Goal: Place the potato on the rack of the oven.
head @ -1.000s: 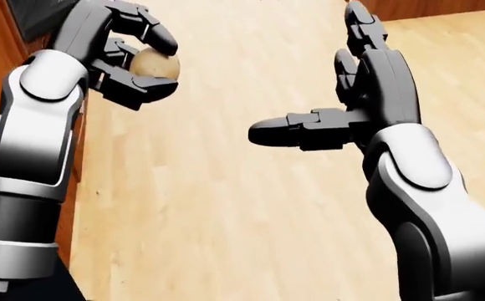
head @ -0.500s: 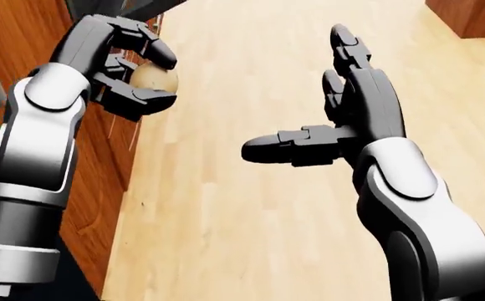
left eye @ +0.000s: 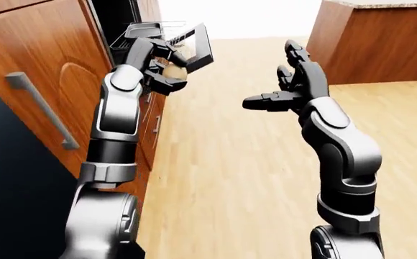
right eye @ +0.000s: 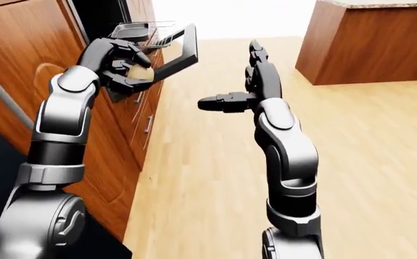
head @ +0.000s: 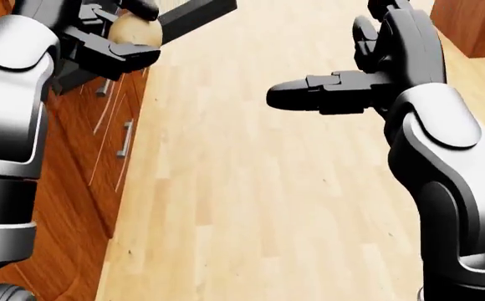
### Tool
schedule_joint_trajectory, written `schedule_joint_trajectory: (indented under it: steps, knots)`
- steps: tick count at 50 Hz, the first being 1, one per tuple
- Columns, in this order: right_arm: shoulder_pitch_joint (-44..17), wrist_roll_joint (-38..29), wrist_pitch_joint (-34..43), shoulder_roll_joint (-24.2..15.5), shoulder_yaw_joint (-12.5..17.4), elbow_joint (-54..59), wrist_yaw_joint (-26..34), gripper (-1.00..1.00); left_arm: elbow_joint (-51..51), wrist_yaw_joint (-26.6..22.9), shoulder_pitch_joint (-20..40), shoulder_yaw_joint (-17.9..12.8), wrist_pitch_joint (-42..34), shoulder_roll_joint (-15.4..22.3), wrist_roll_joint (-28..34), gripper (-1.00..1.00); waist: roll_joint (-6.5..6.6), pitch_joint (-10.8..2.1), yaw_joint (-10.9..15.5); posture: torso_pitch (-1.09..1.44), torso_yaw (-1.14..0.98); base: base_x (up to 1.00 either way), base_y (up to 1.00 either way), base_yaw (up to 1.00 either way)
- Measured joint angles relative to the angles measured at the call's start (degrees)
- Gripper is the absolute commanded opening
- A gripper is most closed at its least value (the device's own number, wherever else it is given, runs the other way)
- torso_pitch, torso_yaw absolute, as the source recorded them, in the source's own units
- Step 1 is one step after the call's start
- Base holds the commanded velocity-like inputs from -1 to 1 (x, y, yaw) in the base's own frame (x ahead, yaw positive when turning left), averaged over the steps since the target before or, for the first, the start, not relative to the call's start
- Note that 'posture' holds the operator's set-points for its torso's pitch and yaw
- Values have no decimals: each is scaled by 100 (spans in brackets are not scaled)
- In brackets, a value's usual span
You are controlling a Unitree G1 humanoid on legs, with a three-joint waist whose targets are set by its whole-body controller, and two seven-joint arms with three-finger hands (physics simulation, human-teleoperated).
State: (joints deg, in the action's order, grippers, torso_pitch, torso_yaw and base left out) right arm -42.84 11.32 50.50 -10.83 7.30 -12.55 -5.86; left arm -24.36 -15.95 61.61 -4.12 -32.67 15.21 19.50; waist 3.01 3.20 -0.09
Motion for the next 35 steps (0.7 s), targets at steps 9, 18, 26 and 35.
schedule_joint_trajectory:
  steps: [9,18,26,35]
  knots:
    - [-113,92,78,-79,9,-183,-42,100,13,9,9,-21,-68,38,13,-43,-331,-109,181,0,0,47,0,0]
    - [-71,61,279,-92,44,-145,-133,100,-49,-88,-29,121,-99,-65,-57,-43,-618,-30,9,0,0,41,0,0]
    - [-216,125,192,-111,104,-268,-153,100,88,-23,166,18,12,38,-28,-44,-153,-52,52,0,0,2,0,0]
    - [-266,253,402,-157,71,-291,-157,100,-242,-38,206,-1,-213,81,14,-44,-461,-91,113,0,0,9,26,0]
